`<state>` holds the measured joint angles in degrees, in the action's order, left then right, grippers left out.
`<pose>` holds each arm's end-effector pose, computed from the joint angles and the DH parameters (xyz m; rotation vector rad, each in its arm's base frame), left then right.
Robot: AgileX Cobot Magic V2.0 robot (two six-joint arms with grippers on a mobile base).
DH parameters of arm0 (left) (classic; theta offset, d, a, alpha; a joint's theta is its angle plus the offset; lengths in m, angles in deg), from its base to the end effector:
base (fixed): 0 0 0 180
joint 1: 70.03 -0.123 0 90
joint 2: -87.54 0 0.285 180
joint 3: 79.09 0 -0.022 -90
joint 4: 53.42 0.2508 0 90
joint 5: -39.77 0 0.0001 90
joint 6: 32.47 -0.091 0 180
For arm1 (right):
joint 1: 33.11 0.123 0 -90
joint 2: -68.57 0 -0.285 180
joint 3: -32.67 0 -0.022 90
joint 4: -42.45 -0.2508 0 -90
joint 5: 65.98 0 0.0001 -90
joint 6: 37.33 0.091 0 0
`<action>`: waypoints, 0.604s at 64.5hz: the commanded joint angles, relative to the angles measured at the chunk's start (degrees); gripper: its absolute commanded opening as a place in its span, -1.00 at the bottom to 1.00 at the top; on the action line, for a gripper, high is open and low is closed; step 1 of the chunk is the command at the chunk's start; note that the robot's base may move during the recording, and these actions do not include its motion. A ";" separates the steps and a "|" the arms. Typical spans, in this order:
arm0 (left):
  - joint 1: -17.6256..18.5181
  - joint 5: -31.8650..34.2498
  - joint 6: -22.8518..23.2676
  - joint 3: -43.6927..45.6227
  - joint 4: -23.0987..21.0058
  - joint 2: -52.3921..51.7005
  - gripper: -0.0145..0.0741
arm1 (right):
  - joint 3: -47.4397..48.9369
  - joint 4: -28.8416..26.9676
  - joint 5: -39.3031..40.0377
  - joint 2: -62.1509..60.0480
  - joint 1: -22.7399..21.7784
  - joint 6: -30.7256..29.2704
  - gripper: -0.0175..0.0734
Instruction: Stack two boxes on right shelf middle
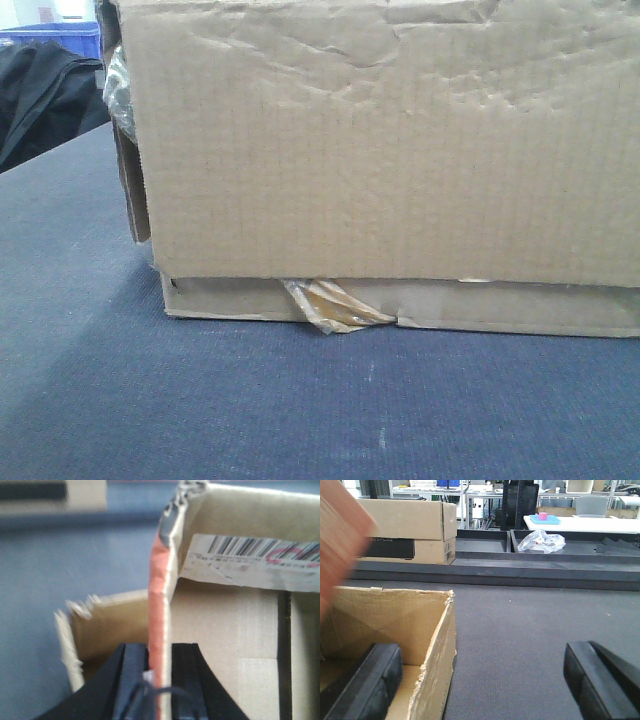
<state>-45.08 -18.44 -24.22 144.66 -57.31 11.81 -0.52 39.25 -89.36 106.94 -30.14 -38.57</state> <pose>0.3218 -0.1555 0.4981 0.3032 2.0775 -0.4346 0.0979 0.0071 0.3922 -0.0352 1.6567 0.0803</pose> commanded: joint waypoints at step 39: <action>0.43 0.58 2.44 0.36 -1.52 10.72 -0.44 | 0.34 0.43 0.71 0.20 0.02 0.03 0.61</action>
<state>-44.92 -18.64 -22.47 144.45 -57.59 23.18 -0.52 39.25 -89.36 106.94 -30.14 -38.57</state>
